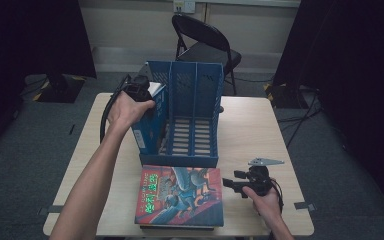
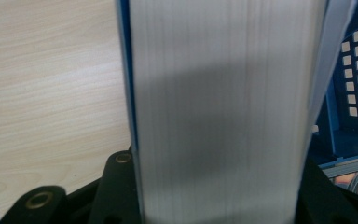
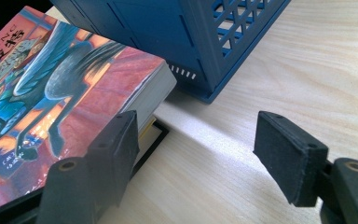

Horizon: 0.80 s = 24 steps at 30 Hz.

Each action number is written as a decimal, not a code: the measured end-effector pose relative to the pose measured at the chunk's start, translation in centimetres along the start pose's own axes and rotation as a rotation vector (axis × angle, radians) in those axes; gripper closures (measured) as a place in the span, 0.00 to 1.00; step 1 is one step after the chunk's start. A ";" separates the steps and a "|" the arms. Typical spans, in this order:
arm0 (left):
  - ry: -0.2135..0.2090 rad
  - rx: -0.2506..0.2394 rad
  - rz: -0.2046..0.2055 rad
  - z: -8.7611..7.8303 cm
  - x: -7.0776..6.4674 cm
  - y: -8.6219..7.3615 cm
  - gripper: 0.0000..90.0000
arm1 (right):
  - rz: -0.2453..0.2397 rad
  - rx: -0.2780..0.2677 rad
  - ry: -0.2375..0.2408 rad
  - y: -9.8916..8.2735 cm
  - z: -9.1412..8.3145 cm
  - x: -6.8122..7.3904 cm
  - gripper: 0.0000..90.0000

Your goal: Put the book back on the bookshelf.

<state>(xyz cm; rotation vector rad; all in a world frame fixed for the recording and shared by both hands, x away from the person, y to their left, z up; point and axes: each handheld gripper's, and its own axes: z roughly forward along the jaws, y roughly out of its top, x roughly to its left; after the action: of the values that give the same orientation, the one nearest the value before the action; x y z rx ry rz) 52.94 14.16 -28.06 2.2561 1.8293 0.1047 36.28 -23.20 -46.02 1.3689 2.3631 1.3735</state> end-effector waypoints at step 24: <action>-0.023 -0.040 -0.048 -0.7 0.5 1.7 0.68 | 0.004 0.014 0.006 -0.1 0.3 -0.1 0.34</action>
<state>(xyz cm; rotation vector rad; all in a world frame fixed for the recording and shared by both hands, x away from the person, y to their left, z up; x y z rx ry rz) 54.54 14.46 -27.01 2.1764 1.8516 0.1052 36.47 -23.09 -46.32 1.3756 2.3790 1.3667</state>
